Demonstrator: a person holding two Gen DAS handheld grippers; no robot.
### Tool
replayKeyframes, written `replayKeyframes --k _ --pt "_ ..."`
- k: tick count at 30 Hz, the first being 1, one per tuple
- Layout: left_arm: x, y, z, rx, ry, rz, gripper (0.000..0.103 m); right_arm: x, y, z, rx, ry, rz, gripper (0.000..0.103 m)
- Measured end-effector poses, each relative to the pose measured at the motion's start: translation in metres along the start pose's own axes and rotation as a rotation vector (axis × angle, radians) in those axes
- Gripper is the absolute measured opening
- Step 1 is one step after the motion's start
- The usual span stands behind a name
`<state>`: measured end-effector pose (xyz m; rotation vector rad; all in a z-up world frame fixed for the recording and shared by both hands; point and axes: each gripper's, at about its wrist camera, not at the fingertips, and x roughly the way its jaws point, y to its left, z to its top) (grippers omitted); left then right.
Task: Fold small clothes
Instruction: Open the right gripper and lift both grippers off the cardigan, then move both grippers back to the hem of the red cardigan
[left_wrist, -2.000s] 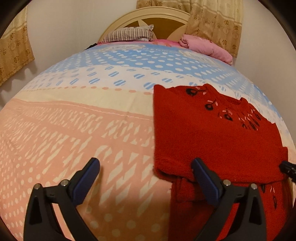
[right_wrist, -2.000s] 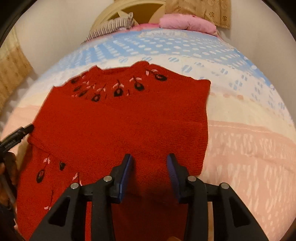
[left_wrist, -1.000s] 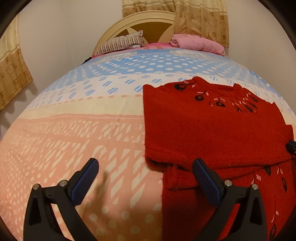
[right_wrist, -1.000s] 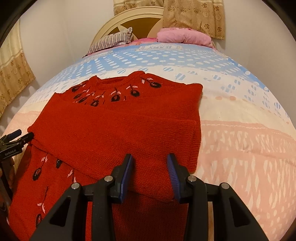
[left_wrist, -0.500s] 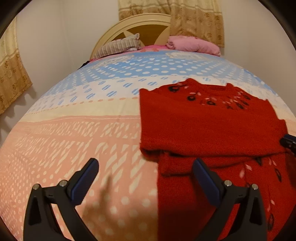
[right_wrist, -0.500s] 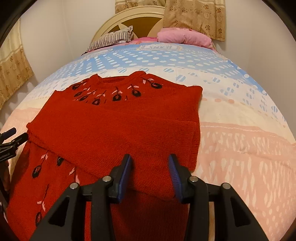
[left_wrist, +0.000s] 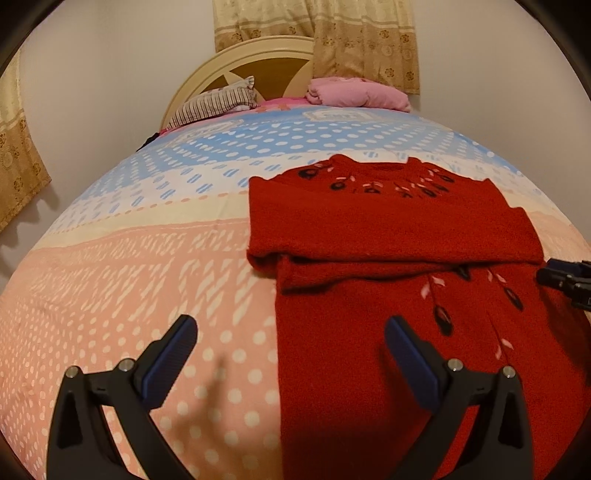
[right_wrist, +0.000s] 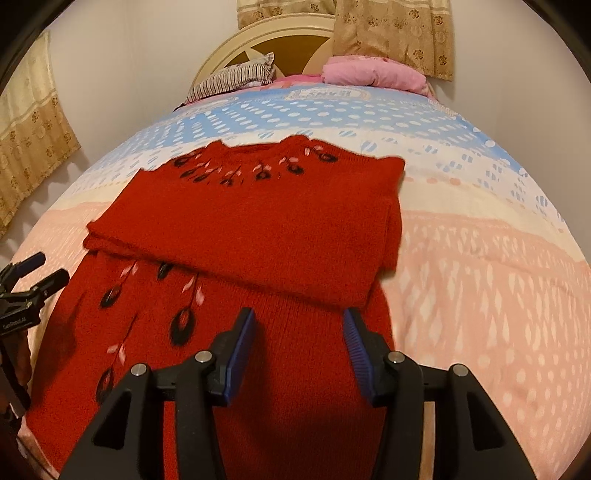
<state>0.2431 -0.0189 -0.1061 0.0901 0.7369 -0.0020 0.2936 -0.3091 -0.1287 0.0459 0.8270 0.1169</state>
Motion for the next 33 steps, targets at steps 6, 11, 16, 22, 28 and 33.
replayKeyframes --k 6,11,16,22,28,33 --pt "-0.011 0.0 -0.009 -0.003 -0.001 -0.011 0.103 -0.013 0.007 -0.02 0.007 0.009 0.02 0.051" --pt "-0.02 -0.002 -0.02 -0.001 0.014 -0.02 0.103 -0.027 0.017 -0.033 -0.006 0.007 0.041 0.051" --pt "-0.03 -0.007 -0.032 0.01 0.027 -0.037 0.103 -0.037 0.025 -0.047 -0.019 0.014 0.051 0.051" --pt "-0.045 -0.011 -0.045 0.028 0.028 -0.052 0.103 -0.049 0.028 -0.064 -0.027 0.014 0.047 0.051" --pt "-0.053 -0.011 -0.058 0.026 0.047 -0.061 0.103 -0.061 0.028 -0.079 -0.032 0.013 0.042 0.051" --pt "-0.059 -0.011 -0.07 0.029 0.059 -0.068 0.103 -0.069 0.031 -0.09 -0.045 0.013 0.033 0.053"
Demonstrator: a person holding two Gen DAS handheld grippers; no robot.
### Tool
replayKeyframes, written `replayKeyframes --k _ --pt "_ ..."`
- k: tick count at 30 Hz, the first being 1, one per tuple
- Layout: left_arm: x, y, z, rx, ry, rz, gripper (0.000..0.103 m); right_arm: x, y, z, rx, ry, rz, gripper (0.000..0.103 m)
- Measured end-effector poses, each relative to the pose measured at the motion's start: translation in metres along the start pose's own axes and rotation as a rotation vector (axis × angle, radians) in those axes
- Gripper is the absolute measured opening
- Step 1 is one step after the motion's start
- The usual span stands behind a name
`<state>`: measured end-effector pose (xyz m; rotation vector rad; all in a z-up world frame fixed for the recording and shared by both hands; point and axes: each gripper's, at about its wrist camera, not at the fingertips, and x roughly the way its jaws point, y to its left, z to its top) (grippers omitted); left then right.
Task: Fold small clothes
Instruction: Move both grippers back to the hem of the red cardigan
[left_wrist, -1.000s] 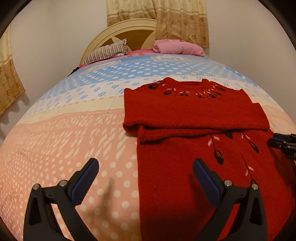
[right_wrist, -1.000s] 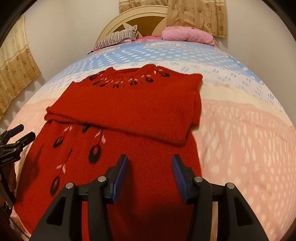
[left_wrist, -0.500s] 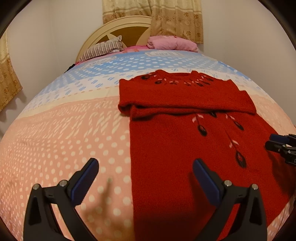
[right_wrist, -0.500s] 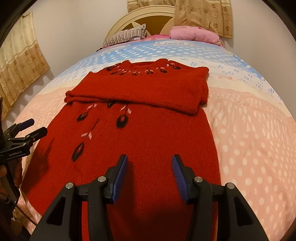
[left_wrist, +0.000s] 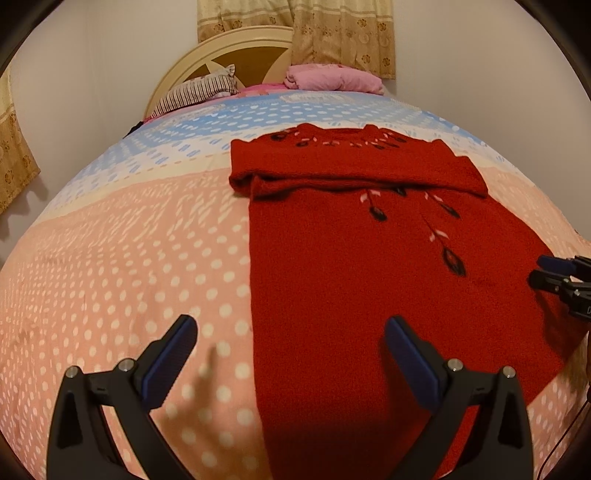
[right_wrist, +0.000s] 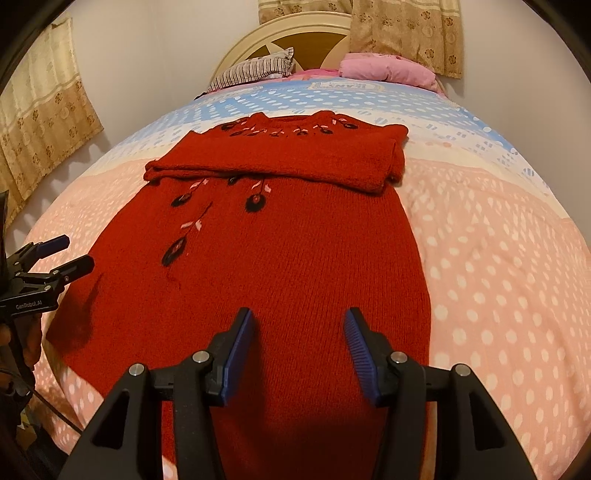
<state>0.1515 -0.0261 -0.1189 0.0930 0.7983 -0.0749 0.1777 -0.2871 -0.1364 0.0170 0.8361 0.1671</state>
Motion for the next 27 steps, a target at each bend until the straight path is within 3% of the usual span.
replayKeyframes --k 17,22,27 --pt "-0.016 0.005 -0.048 -0.052 0.046 -0.067 0.103 -0.037 -0.003 -0.049 0.032 -0.033 -0.027 0.054" --pt "-0.026 0.001 -0.06 -0.05 0.027 -0.099 0.093 -0.05 -0.008 -0.066 0.035 -0.03 -0.034 0.054" --pt "-0.034 -0.001 -0.062 -0.042 0.022 -0.141 0.07 -0.064 -0.012 -0.078 0.052 -0.029 -0.033 0.054"
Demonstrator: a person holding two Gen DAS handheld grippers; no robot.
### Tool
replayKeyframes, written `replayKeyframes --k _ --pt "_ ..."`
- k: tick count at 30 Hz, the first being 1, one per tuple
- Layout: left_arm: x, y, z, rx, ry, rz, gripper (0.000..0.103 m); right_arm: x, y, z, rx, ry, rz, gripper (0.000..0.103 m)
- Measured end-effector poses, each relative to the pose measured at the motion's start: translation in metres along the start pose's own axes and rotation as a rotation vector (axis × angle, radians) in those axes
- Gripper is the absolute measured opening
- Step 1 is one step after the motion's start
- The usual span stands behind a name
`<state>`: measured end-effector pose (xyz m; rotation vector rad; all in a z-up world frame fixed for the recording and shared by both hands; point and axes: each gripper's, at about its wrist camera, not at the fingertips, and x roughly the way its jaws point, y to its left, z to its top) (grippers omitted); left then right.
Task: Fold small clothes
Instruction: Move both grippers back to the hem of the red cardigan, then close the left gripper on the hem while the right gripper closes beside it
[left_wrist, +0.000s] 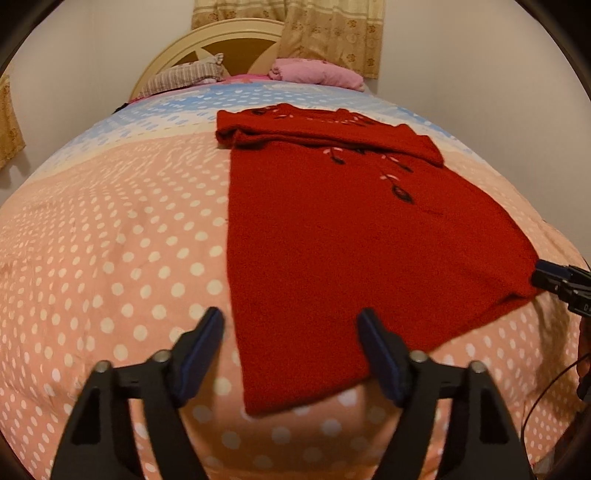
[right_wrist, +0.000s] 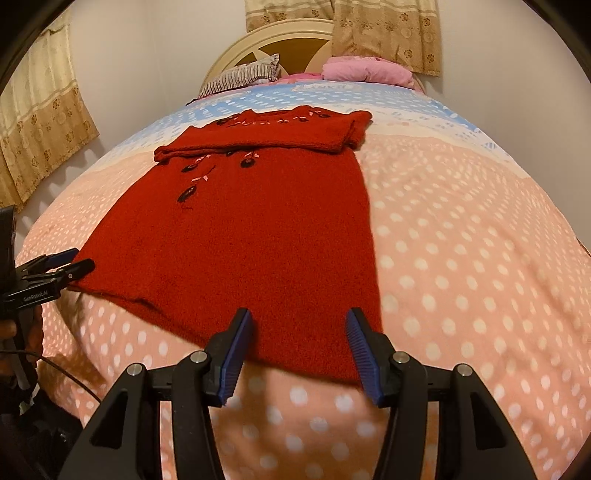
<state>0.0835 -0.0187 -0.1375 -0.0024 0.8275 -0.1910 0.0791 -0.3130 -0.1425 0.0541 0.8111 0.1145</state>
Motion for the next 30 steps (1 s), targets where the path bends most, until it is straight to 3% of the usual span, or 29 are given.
replayKeyframes --k 2,5,10,14,17,19,20,21,30 --pt "-0.002 0.0 0.0 -0.001 -0.002 -0.014 0.064 -0.008 -0.007 -0.002 0.037 -0.025 -0.004 0.054" --pt "-0.002 0.003 -0.001 -0.012 -0.001 -0.024 0.063 -0.017 -0.025 -0.001 0.108 -0.059 -0.022 0.054" --pt "-0.003 0.007 -0.001 -0.047 -0.001 -0.029 0.063 -0.009 -0.042 -0.004 0.177 -0.029 0.005 0.054" --pt "-0.004 0.006 -0.003 -0.038 -0.004 -0.025 0.063 -0.007 -0.04 -0.006 0.182 -0.022 0.041 0.045" --pt "-0.004 0.006 -0.005 -0.03 -0.002 -0.031 0.062 -0.003 -0.037 -0.007 0.178 -0.007 0.073 0.027" --pt "-0.006 0.005 -0.007 -0.018 -0.007 -0.034 0.051 -0.001 -0.037 -0.008 0.187 0.0 0.099 0.016" --pt "-0.007 0.006 -0.006 -0.016 -0.009 -0.04 0.037 -0.001 -0.038 -0.009 0.191 0.0 0.1 0.011" --pt "-0.008 0.007 -0.007 -0.017 -0.011 -0.053 0.013 -0.001 -0.04 -0.01 0.198 -0.001 0.108 0.009" --pt "-0.025 0.022 -0.001 -0.093 -0.036 -0.186 0.009 -0.026 -0.046 -0.002 0.248 -0.089 0.197 0.008"
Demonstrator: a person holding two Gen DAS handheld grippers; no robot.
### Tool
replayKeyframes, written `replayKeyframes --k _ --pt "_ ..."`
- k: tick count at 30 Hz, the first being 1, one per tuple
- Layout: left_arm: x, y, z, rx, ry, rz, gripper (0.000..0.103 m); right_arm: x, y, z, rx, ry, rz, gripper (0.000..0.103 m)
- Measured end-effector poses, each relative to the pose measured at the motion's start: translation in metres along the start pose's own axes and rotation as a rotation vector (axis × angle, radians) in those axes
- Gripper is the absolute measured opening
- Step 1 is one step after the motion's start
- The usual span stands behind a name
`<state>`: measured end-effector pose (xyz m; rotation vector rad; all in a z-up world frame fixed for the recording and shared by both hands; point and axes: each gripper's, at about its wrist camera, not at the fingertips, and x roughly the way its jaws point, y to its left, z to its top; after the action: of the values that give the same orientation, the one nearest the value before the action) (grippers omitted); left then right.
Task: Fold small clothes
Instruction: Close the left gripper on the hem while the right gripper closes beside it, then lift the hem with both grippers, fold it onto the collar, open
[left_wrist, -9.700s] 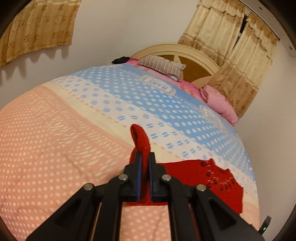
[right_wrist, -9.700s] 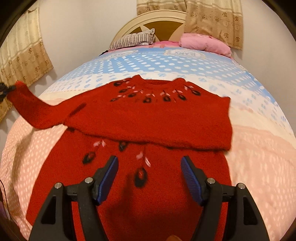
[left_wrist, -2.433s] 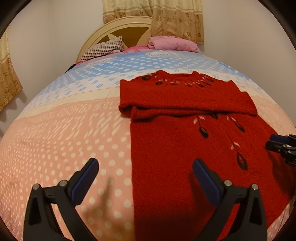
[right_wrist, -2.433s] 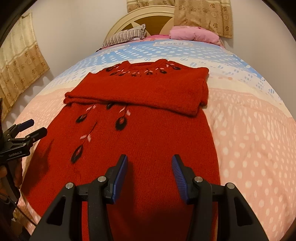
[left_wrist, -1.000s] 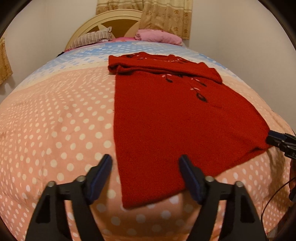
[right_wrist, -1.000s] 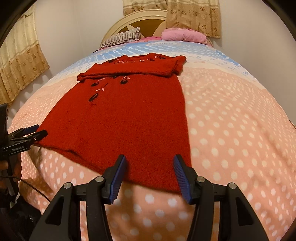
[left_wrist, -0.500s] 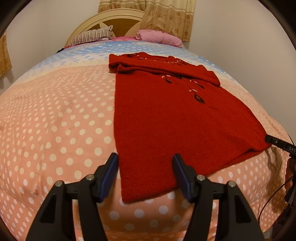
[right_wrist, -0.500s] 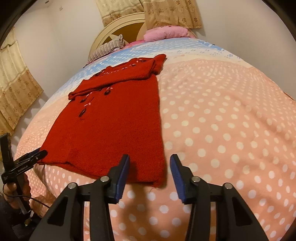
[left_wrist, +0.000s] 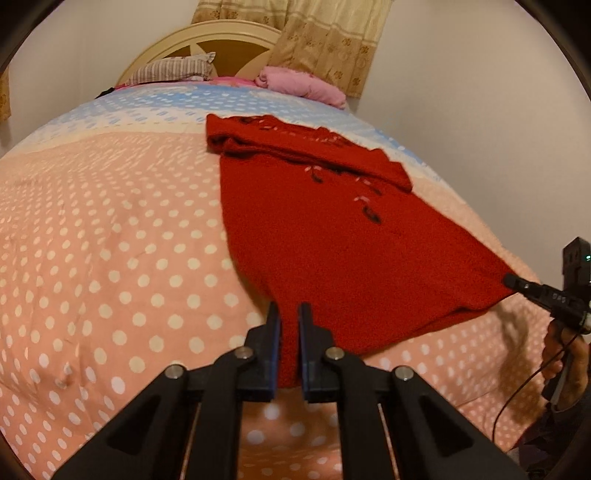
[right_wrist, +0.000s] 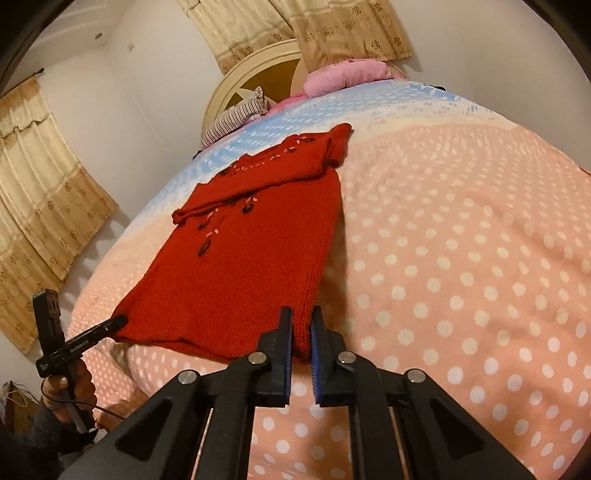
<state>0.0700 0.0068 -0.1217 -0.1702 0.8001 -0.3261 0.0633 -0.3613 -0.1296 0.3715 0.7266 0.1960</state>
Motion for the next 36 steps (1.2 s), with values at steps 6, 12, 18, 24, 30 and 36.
replayKeyframes --k 6,12,18,24,30,36 --pt "0.0 0.002 0.009 -0.009 -0.01 -0.02 0.009 -0.001 -0.001 0.003 0.02 -0.015 0.011 0.007" --pt "-0.006 0.008 0.033 -0.019 -0.043 -0.053 0.009 -0.021 0.004 0.026 0.025 -0.11 0.039 0.007" --pt "-0.008 0.013 0.063 -0.043 -0.079 -0.09 0.008 -0.027 0.019 0.059 0.0 -0.181 0.062 0.007" --pt "-0.005 0.012 0.09 -0.035 -0.102 -0.106 0.008 -0.025 0.03 0.089 -0.026 -0.209 0.063 0.007" --pt "0.001 0.013 0.11 -0.044 -0.12 -0.118 0.008 -0.019 0.036 0.117 -0.05 -0.224 0.051 0.007" --pt "0.004 0.017 0.144 -0.057 -0.156 -0.132 0.008 -0.01 0.045 0.156 -0.072 -0.253 0.043 0.007"
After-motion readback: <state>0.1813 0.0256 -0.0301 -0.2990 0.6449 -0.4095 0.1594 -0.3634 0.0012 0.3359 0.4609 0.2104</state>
